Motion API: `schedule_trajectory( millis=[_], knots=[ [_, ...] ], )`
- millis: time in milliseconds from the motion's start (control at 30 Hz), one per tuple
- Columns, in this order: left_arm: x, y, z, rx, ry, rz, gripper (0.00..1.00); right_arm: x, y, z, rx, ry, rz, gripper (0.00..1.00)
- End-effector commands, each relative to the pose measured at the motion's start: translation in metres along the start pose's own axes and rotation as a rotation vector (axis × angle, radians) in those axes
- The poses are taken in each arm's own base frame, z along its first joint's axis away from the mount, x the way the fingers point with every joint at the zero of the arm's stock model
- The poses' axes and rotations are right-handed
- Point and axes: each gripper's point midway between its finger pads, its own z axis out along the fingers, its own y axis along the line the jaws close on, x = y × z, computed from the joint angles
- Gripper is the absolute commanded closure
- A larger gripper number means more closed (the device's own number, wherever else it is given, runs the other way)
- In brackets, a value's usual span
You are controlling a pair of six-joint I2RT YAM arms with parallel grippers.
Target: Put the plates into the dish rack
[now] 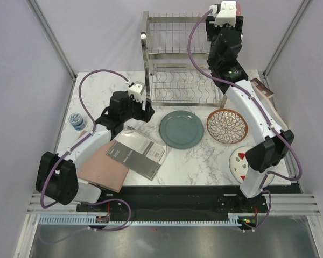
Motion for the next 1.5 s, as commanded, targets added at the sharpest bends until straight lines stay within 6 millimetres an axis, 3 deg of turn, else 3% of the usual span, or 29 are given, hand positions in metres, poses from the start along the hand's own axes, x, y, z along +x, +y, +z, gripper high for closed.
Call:
schedule_trajectory(
  millis=[0,33,67,100,133,167,200,233,267,300,333,367,467,567,767,933,1100,1133,1167,1233,1467],
  knots=[
    [0.005,-0.014,0.016,0.056,0.037,-0.146,0.16,-0.035,-0.061,-0.037,0.141,0.010,-0.086,0.28],
    [0.013,-0.020,0.019,0.071,0.064,-0.197,0.16,-0.040,-0.081,-0.051,0.171,0.029,-0.087,0.27],
    [0.026,-0.021,0.021,0.073,0.093,-0.227,0.16,-0.007,-0.083,-0.061,0.169,0.122,-0.166,0.27],
    [0.039,-0.022,0.026,0.072,0.126,-0.260,0.16,0.005,-0.087,-0.070,0.162,0.154,-0.184,0.27],
    [0.047,-0.026,0.028,0.083,0.147,-0.312,0.16,0.001,-0.104,-0.090,0.153,0.155,-0.165,0.25],
    [0.056,-0.027,0.031,0.084,0.165,-0.335,0.16,0.044,-0.096,-0.103,0.102,0.243,-0.205,0.23],
    [0.068,-0.026,0.040,0.078,0.190,-0.360,0.18,0.057,-0.093,-0.113,0.045,0.268,-0.203,0.21],
    [0.073,-0.026,0.044,0.068,0.201,-0.396,0.18,0.057,-0.099,-0.129,0.009,0.268,-0.170,0.21],
    [0.078,-0.025,0.051,0.059,0.217,-0.413,0.19,0.096,-0.092,-0.144,-0.054,0.354,-0.229,0.20],
    [0.082,-0.024,0.056,0.055,0.228,-0.429,0.21,0.111,-0.078,-0.155,-0.148,0.385,-0.193,0.17],
    [0.098,-0.024,0.065,0.046,0.271,-0.460,0.23,0.120,-0.076,-0.167,-0.198,0.411,-0.184,0.09],
    [0.096,-0.025,0.070,0.055,0.271,-0.470,0.24,0.151,-0.070,-0.185,-0.268,0.498,-0.224,0.09],
    [0.110,-0.030,0.084,0.078,0.301,-0.530,0.30,0.178,-0.036,-0.225,-0.514,0.607,-0.132,0.11],
    [0.124,-0.034,0.094,0.083,0.336,-0.590,0.36,0.185,-0.020,-0.248,-0.627,0.663,-0.052,0.09],
    [0.147,-0.049,0.107,0.183,0.435,-0.718,0.46,0.199,-0.013,-0.268,-0.731,0.769,-0.047,0.05],
    [0.159,-0.059,0.104,0.241,0.494,-0.806,0.55,0.226,-0.011,-0.289,-0.852,0.957,0.040,0.03],
    [0.169,-0.056,0.095,0.268,0.532,-0.858,0.75,0.257,0.008,-0.310,-0.952,1.122,0.147,0.02],
    [0.168,-0.051,0.095,0.268,0.526,-0.863,0.80,0.261,0.011,-0.310,-0.957,1.134,0.158,0.02],
    [0.168,-0.050,0.093,0.274,0.529,-0.868,0.90,0.267,0.014,-0.312,-0.964,1.153,0.168,0.02],
    [0.162,-0.046,0.090,0.311,0.523,-0.878,0.96,0.270,0.021,-0.317,-1.025,1.167,0.189,0.03],
    [0.129,-0.052,0.071,0.579,0.508,-0.923,0.98,0.280,0.036,-0.314,-1.090,1.233,0.238,0.04]
  ],
)
